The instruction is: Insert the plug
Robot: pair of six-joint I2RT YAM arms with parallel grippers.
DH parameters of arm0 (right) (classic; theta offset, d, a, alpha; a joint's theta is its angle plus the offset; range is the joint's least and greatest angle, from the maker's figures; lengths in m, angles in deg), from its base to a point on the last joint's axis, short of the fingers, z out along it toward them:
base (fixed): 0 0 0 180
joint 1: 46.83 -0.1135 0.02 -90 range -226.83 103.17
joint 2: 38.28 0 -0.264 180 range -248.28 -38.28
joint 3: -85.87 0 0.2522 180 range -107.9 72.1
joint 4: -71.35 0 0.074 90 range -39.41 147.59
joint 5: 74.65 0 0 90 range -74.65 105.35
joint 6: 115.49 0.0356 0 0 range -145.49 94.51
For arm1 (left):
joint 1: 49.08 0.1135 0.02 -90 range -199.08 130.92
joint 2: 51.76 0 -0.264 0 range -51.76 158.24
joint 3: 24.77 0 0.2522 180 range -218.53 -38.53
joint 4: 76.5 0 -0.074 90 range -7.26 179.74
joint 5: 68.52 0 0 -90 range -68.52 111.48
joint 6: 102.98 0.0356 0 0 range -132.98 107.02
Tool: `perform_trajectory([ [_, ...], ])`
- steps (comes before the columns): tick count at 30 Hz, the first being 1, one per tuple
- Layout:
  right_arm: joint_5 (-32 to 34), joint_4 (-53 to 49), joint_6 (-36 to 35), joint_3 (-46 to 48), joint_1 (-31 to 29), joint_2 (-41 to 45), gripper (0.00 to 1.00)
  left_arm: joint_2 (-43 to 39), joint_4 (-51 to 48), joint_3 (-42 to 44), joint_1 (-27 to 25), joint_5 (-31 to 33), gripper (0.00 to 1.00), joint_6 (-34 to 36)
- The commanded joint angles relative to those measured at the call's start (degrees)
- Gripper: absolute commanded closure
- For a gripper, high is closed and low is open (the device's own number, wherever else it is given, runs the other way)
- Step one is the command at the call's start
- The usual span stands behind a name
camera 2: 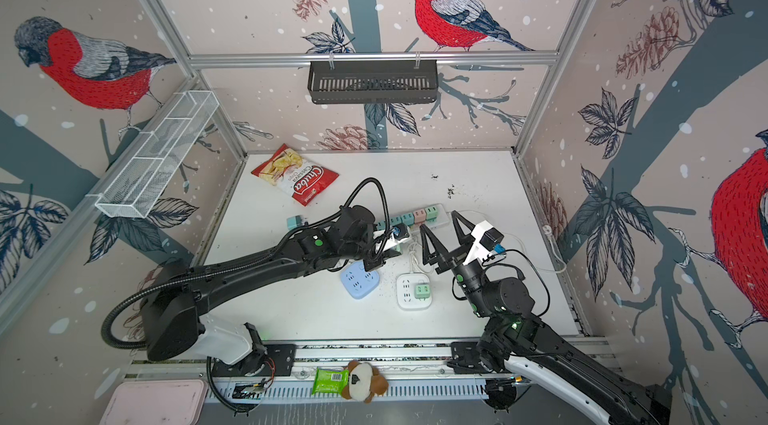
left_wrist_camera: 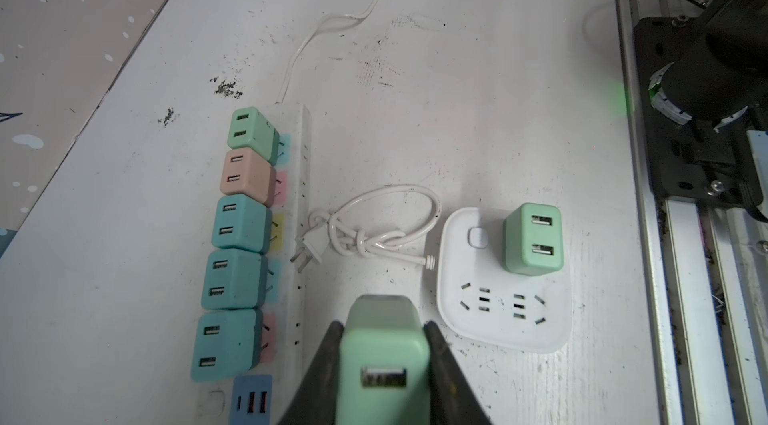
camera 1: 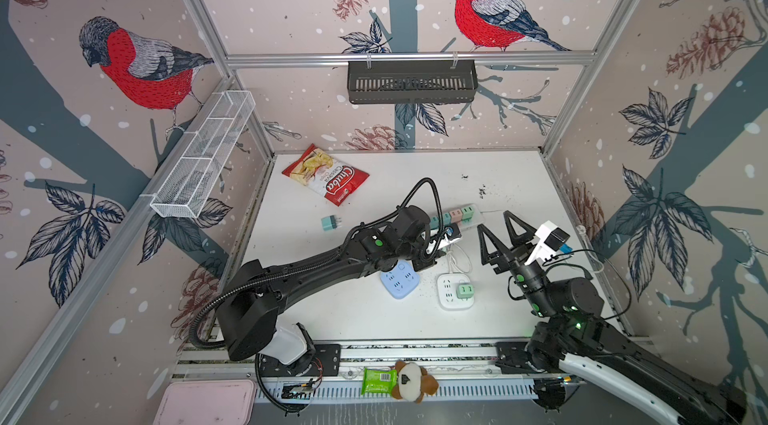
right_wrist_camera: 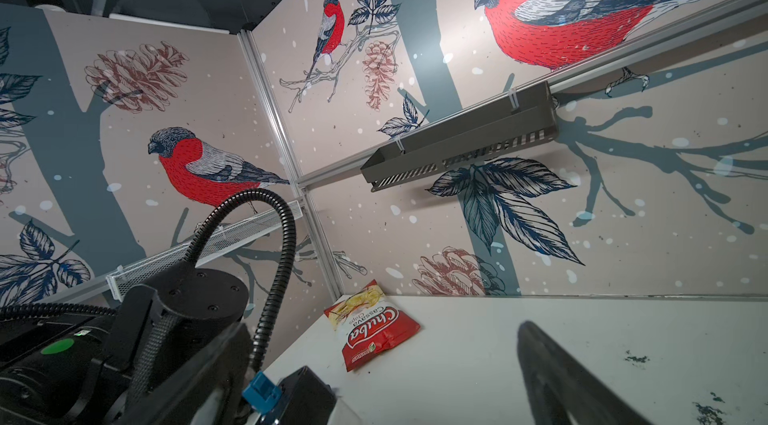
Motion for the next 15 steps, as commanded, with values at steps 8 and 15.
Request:
perform_trajectory([
  [8,2.4,1.67,-0.71,-1.46,0.14,-0.94,0.0,1.47,0.19,1.95,-3.06,2.01,1.0,-2.88],
  [15,2.56,1.74,-1.06,-1.49,0.13,-1.25,0.0,2.96,-0.28,1.51,-5.77,2.78,1.0,-3.34],
])
